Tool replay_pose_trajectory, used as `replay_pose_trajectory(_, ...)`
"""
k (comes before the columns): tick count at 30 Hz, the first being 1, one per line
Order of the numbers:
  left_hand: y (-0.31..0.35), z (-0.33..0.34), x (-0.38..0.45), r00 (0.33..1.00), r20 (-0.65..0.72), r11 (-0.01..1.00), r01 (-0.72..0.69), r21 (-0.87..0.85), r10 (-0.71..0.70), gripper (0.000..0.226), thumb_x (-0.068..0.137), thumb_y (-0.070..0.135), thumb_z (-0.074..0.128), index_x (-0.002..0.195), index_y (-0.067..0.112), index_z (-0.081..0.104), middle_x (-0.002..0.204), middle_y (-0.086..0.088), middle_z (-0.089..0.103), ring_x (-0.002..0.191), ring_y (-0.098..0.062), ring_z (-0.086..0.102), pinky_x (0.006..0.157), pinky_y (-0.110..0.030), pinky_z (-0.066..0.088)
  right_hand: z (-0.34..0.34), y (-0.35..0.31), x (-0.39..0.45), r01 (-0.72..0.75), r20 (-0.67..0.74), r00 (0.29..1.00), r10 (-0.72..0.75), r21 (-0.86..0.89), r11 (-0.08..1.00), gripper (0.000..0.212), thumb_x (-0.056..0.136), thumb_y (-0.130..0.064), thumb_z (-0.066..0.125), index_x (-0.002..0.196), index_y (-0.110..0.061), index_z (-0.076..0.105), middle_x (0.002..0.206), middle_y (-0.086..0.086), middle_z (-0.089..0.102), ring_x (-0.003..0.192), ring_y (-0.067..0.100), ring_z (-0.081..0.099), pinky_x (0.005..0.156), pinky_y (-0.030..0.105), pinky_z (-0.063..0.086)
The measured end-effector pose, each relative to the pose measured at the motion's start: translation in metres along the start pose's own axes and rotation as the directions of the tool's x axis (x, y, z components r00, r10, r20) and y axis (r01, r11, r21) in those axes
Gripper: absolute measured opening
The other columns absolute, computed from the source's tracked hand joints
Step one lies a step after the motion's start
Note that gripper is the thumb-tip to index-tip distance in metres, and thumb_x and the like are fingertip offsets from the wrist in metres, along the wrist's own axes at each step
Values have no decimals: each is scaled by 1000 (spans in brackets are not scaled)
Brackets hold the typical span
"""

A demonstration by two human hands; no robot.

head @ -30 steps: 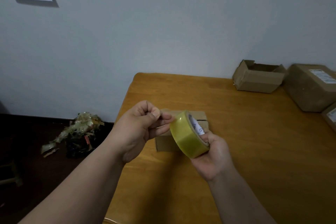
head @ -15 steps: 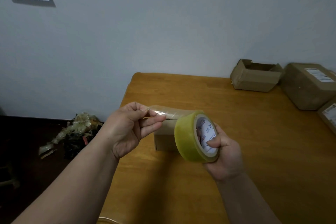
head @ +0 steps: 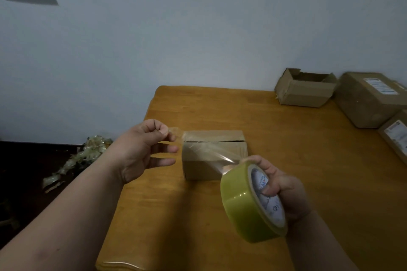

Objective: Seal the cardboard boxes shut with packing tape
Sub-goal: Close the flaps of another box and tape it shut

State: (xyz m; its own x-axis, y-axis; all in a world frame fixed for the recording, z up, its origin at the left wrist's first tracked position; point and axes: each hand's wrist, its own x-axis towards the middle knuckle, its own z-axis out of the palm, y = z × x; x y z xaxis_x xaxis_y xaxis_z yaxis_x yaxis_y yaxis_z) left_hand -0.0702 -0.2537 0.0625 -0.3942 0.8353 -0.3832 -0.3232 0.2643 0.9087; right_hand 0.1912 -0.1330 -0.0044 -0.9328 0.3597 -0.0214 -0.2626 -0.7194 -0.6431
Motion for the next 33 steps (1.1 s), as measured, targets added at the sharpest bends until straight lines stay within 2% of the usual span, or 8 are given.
replay_pose_trajectory(7,1,0,2,999,33,987,-17,157,12,14,97,10,53,84,12,57,55,-6,51,45,-15,48,68,-41,57,-17,2,-10,-184,-22,982,186,-307,934,47,66,12,62,109,-5,70,118,27,62,104,37,63,87,47,53)
replay_pose_trajectory(10,-7,-1,5,999,27,990,15,143,-19,10,97,11,53,88,9,58,63,-10,59,51,-19,58,70,-43,58,-17,-1,-14,-324,-175,946,273,-501,802,48,61,12,60,103,-9,71,96,15,68,86,25,63,71,36,53)
replay_pose_trajectory(15,-15,-8,5,989,119,996,88,8,-88,7,81,10,62,85,6,63,73,-17,68,63,-24,71,67,-40,61,-18,-2,-22,-357,-313,926,210,-550,755,50,55,10,61,103,-6,67,83,1,69,74,13,60,65,24,49)
replay_pose_trajectory(18,-21,-14,5,974,188,992,124,19,-125,13,69,10,81,77,5,72,81,-23,71,72,-31,74,64,-39,62,-20,-3,-23,-394,-345,912,223,-583,711,51,56,10,64,106,-4,67,92,9,72,82,19,67,70,30,53)
replay_pose_trajectory(21,-28,-18,6,970,204,991,132,34,-136,10,70,3,66,77,2,72,86,-29,70,74,-35,73,62,-39,62,-24,-2,-21,-443,-399,889,225,-625,643,49,58,4,69,105,-10,72,101,15,72,91,27,68,78,37,54)
replay_pose_trajectory(26,-34,-8,7,992,109,922,17,387,-64,40,64,28,89,80,-1,64,77,-24,69,69,-32,69,63,-41,60,-31,17,-18,-457,-492,866,89,-708,539,31,62,-19,77,93,-25,76,108,5,73,101,22,69,95,44,54)
replay_pose_trajectory(29,-41,0,11,997,40,849,-73,524,61,15,80,5,76,77,-2,63,68,-15,68,65,-29,67,73,-51,57,-29,27,-16,-456,-498,867,-10,-802,387,33,65,-28,77,96,-38,70,114,-8,66,107,12,62,95,38,53)
replay_pose_trajectory(33,-50,1,13,992,1,814,-102,572,124,11,83,-3,71,76,1,64,64,-11,66,64,-26,66,74,-54,57,-32,34,-12,-432,-468,883,-30,-837,335,52,74,-14,77,115,-39,56,110,-3,60,91,19,65,76,33,56)
